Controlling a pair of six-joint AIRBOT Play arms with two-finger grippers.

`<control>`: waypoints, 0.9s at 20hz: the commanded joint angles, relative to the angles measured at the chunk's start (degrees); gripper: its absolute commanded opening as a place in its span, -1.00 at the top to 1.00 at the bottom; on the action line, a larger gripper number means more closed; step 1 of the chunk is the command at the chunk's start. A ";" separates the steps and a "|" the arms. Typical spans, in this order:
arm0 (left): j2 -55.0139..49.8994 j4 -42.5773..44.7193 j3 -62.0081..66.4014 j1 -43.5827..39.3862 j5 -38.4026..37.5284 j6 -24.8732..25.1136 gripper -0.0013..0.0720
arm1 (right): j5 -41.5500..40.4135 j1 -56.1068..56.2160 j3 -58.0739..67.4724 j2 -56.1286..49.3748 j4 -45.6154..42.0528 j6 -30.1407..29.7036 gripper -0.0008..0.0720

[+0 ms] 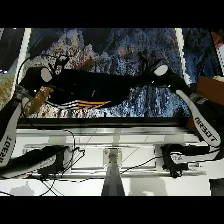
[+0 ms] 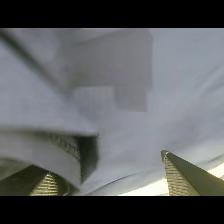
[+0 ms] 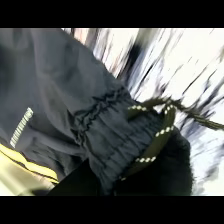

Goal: Fold the clothes and pants, and hang the long-sleeved shirts on hangers.

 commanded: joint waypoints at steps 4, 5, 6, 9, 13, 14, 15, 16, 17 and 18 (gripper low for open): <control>6.40 9.55 5.20 1.03 0.39 -0.09 -0.95 | 7.67 -12.00 5.60 9.73 -22.47 6.73 0.91; 7.67 10.05 5.73 1.27 0.87 -0.09 -0.95 | 8.90 -14.23 5.60 12.00 -25.62 8.11 0.91; 9.07 10.36 5.92 1.38 1.81 -0.09 -0.95 | 9.53 -16.35 5.60 14.27 -28.76 9.90 0.91; 12.59 10.32 5.92 1.49 4.52 -0.09 -0.93 | 11.02 -23.76 5.60 21.64 -38.73 18.49 0.91; 14.71 10.32 5.90 1.49 5.81 -0.09 -0.93 | 16.52 -37.00 5.75 30.58 -48.81 34.01 0.91; 14.78 10.32 5.90 1.49 5.79 -0.09 -0.93 | 18.82 -40.74 6.12 32.54 -50.45 36.74 0.91; 14.75 10.32 5.90 1.49 5.81 -0.09 -0.93 | 21.20 -44.89 6.58 34.75 -52.24 39.52 0.91; 14.73 10.29 5.90 1.46 5.84 -0.09 -0.93 | 23.15 -49.07 7.06 37.00 -54.07 41.68 0.91; 14.73 10.29 5.90 1.46 5.84 -0.09 -0.93 | 24.13 -53.00 7.41 39.08 -56.22 43.19 0.91; 14.73 10.29 5.90 1.46 5.81 -0.09 -0.93 | 24.94 -57.40 7.63 41.27 -58.18 44.50 0.91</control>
